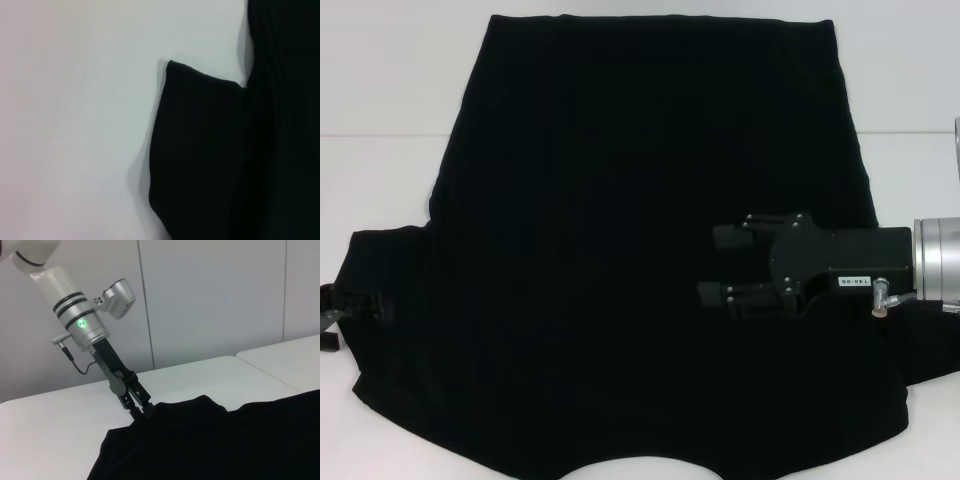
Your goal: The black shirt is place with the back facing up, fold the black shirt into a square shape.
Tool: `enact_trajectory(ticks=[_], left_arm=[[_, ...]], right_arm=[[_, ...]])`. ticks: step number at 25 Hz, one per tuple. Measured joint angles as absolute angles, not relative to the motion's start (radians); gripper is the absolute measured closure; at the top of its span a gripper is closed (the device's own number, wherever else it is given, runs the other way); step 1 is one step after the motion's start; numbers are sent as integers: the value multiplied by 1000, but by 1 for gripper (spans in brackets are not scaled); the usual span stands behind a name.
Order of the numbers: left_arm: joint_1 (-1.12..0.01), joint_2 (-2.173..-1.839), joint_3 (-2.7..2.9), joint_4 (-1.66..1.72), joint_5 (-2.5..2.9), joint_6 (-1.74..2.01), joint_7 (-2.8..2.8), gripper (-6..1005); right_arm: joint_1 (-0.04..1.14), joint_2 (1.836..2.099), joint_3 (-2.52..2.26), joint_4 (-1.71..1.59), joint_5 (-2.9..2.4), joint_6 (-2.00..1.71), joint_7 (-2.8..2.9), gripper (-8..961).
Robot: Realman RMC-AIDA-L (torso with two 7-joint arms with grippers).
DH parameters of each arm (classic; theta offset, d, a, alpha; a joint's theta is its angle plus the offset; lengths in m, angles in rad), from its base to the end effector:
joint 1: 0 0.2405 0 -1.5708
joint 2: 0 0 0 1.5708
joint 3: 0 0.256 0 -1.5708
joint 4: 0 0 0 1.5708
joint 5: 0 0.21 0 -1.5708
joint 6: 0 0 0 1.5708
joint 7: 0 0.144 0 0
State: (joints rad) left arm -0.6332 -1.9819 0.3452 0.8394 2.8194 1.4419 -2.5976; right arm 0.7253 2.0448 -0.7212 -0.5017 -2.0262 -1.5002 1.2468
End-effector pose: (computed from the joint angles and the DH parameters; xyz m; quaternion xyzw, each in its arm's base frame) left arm -0.3545 0.3464 0.0915 -0.6413 -0.7240 -0.0367 0.2514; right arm 0.2167 0.3661 -0.0204 -0.9642 0.1135 0.2201 0.0946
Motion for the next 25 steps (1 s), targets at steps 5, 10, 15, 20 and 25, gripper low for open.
enact_trajectory(ticks=[5,10,15,20,25], left_arm=[[-642,-1982,345,830,2819,1431,-2596,53],[-654,-1982,364,816,2818,1412,-2592,54],[-658,-1982,393,815,2818,1385,-2596,73],[-664,-1981,395,817,2818,1369,-2586,92],[-666,-1977,398,811,2836,1337,-2542,110]], right_arm=[[724,2045,-709,-502,-2026,-1502,1246,106],[724,2045,-698,-502,-2026,-1503,1246,107],[724,2045,-697,-502,-2026,-1501,1246,107],[724,2045,-687,-502,-2026,-1501,1246,107],[724,2045,-678,-502,-2026,-1500,1246,107]])
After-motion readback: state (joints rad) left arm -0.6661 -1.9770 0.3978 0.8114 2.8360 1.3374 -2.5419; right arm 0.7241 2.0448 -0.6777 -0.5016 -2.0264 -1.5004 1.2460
